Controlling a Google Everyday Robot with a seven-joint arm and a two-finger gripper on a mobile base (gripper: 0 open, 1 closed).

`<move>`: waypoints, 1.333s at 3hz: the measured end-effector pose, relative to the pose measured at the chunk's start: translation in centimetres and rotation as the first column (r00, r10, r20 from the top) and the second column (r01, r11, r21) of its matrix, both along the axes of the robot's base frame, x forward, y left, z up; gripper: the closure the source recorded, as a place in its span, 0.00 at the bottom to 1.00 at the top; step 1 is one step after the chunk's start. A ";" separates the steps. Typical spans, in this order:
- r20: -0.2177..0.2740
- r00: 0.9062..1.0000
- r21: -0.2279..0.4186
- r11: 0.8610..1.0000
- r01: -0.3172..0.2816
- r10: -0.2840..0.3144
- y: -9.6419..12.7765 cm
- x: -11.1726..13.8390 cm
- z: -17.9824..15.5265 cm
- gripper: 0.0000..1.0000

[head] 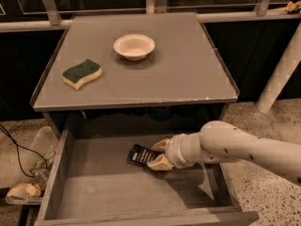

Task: Place rxbar chocolate into top drawer

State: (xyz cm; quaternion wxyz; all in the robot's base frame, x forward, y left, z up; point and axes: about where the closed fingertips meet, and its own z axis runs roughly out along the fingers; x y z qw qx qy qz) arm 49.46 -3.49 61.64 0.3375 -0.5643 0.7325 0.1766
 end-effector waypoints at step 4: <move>0.000 1.000 0.000 1.000 0.000 0.000 0.0 0.0 0.0 0.00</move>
Offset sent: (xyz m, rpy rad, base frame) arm 0.0000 0.0000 0.0000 0.0000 0.0000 0.0000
